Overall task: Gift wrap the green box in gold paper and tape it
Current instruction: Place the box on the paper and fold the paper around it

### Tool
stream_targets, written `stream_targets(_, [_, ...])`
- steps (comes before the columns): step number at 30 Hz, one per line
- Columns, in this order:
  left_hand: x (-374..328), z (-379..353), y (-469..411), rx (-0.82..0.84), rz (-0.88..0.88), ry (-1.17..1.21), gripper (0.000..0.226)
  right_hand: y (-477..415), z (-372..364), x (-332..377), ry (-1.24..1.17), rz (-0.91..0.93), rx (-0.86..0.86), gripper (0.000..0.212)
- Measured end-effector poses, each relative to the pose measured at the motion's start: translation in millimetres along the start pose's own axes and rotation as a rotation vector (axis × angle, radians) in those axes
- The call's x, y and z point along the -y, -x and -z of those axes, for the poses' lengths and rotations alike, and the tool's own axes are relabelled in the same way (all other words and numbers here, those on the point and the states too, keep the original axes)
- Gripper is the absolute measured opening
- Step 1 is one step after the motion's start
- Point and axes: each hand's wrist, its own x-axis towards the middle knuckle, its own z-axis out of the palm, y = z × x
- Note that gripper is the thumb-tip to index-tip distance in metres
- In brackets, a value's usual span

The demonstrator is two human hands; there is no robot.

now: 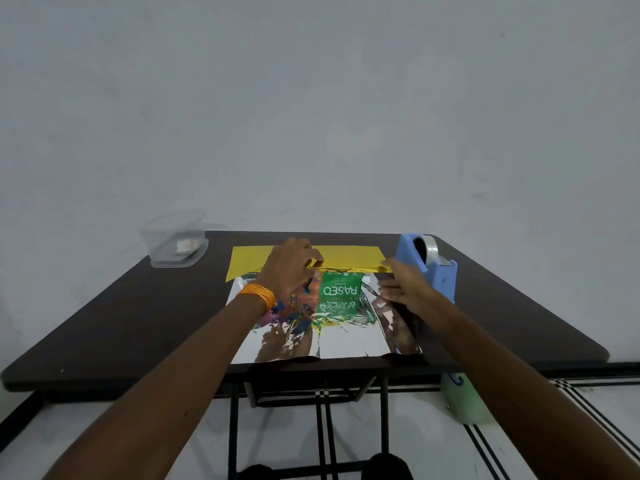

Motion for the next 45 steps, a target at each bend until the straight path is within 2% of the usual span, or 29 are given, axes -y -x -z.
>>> stream_targets(2, [0, 0, 0, 0.003, 0.003, -0.003, 0.032, 0, -8, 0, -0.099, -0.037, 0.058, 0.047])
stream_targets(4, [-1, 1, -1, 0.009, 0.004, -0.009, 0.032, 2, -17, 1, -0.168, -0.031, 0.1, 0.048])
stream_targets(6, [-2, 2, -2, 0.016, 0.003, -0.015, 0.032, 3, -25, 2, -0.176, -0.009, 0.105, 0.048])
stream_targets(10, [-2, 3, -2, 0.015, -0.002, -0.021, 0.033, -1, -32, -4, -0.14, -0.008, 0.113, 0.073])
stream_targets(17, [0, 1, -2, 0.004, -0.017, -0.045, 0.037, 0, -29, -2, -0.229, -0.014, 0.183, 0.061])
stream_targets(22, [0, 0, -1, 0.007, -0.025, -0.052, 0.037, -2, -28, -4, -0.198, -0.072, 0.189, 0.07])
stream_targets(30, [3, 4, -3, 0.019, -0.033, -0.057, 0.037, 1, -29, -3, -0.102, -0.032, 0.198, 0.08])
stream_targets(34, [5, 1, 0, 0.009, -0.029, -0.043, 0.036, 4, -29, -3, -0.138, -0.048, 0.158, 0.076])
stream_targets(36, [6, 0, 1, 0.003, -0.025, -0.039, 0.036, 5, -29, -6, -0.195, -0.036, 0.083, 0.069])
stream_targets(37, [7, -1, 1, 0.003, -0.022, -0.038, 0.036, 6, -30, -8, -0.198, 0.013, 0.005, 0.06])
stream_targets(39, [7, -2, 2, 0.002, -0.019, -0.038, 0.036, 9, -29, -10, -0.1, 0.229, -0.238, 0.04])
stream_targets(42, [8, -4, 2, -0.005, -0.022, -0.029, 0.035, 19, -25, -2, 0.296, 0.703, -0.589, 0.024])
stream_targets(43, [7, -4, 2, -0.003, -0.022, -0.026, 0.036, 20, -25, 3, 0.417, 0.836, -0.597, 0.023])
stream_targets(45, [8, -2, 3, 0.005, -0.024, -0.028, 0.036, 19, -29, 17, 0.544, 0.986, -0.401, 0.019])
